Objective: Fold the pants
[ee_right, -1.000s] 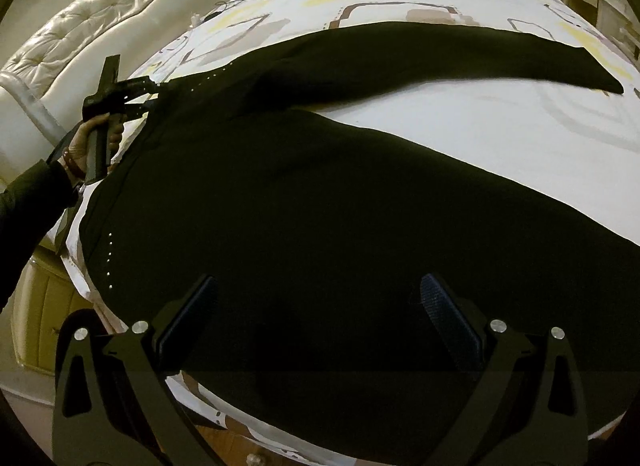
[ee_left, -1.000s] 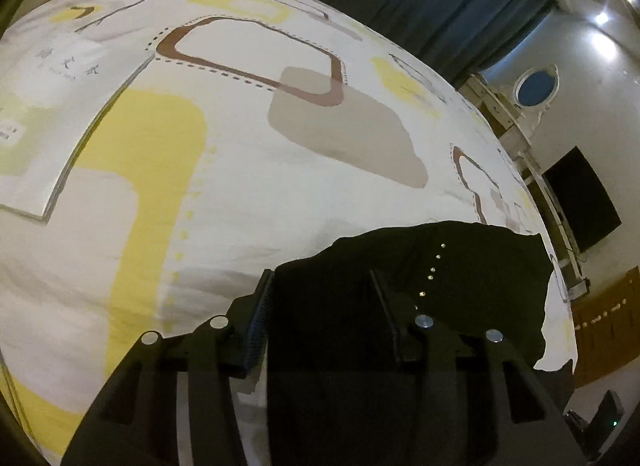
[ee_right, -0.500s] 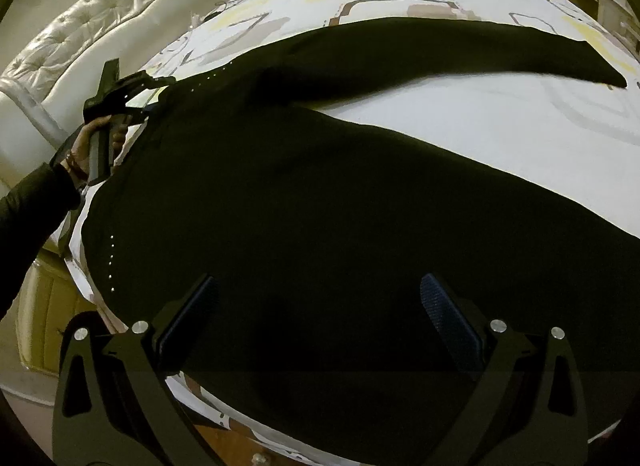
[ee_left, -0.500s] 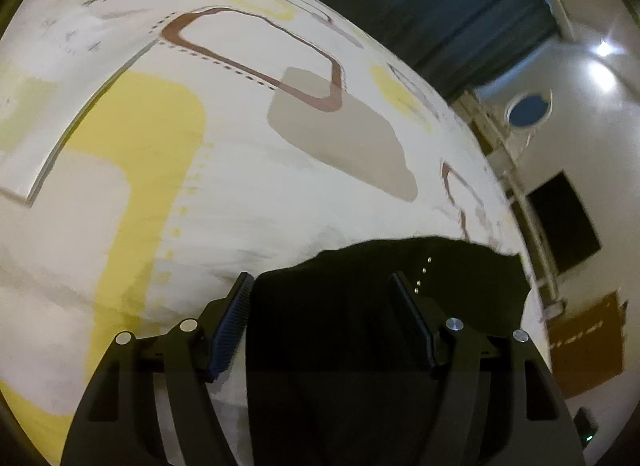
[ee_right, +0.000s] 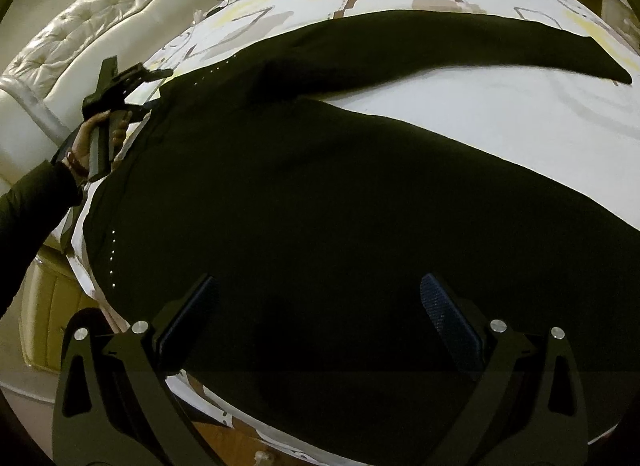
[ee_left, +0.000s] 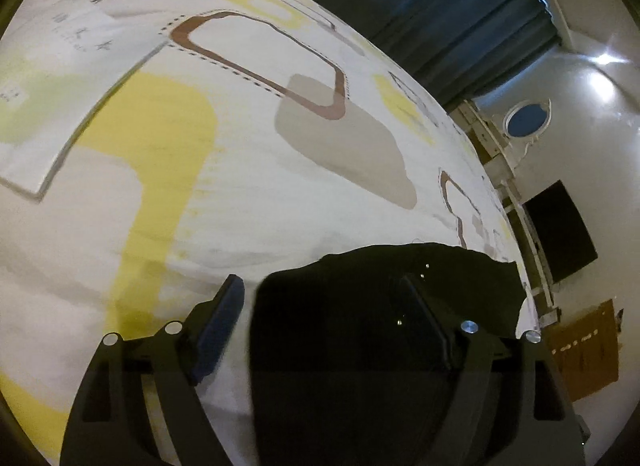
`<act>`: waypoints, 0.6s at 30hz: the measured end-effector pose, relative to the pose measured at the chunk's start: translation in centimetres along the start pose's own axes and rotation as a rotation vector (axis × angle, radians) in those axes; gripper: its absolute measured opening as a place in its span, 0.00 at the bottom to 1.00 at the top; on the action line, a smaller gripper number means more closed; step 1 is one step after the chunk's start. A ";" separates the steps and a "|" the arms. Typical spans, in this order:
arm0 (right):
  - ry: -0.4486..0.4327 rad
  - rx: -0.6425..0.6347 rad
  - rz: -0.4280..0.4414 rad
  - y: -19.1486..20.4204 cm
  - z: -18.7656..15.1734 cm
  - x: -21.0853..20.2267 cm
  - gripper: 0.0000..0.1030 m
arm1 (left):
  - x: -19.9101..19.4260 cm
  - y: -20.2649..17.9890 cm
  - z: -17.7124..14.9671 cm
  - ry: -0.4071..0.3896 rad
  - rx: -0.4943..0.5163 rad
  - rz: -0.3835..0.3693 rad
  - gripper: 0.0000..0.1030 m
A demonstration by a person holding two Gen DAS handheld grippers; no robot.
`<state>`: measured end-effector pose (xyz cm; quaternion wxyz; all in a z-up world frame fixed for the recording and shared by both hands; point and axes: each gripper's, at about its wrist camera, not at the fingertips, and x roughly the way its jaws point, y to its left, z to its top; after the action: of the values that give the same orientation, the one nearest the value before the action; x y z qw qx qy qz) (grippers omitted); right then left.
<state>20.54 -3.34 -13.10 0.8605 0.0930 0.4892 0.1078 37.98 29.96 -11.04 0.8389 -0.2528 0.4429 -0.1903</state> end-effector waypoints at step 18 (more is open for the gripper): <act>-0.046 0.022 0.057 -3.8 4.4 -0.8 0.98 | -3.0 -3.3 -0.8 -0.072 0.105 -0.117 0.12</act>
<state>24.30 -7.42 -11.27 0.8669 0.1189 0.4676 0.1249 35.36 28.77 -7.54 0.8538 -0.2406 0.3863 -0.2527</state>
